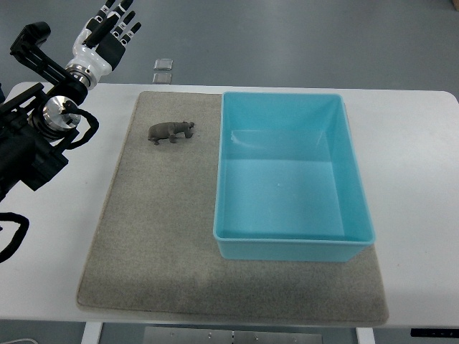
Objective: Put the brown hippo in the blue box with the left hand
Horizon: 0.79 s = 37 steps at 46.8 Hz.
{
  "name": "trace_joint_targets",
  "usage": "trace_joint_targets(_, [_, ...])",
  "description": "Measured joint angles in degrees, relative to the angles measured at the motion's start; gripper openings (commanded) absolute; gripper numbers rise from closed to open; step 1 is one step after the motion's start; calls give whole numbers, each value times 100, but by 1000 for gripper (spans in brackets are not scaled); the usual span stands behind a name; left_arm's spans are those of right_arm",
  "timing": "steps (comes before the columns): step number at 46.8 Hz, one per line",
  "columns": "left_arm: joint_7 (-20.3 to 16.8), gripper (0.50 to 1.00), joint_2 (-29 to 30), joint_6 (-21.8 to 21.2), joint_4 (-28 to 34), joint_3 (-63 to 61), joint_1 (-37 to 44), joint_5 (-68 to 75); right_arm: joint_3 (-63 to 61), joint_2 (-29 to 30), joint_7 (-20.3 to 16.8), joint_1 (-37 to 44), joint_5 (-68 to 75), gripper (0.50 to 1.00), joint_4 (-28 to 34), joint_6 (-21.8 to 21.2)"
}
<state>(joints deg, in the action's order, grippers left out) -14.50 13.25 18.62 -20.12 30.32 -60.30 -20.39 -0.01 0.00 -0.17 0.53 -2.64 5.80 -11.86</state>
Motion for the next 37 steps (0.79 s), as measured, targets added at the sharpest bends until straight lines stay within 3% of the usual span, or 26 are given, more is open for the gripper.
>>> trace_joint_targets(37, [8, 994, 130, -130, -308, -740, -4, 120, 1, 0, 0, 0, 0, 936, 0, 0])
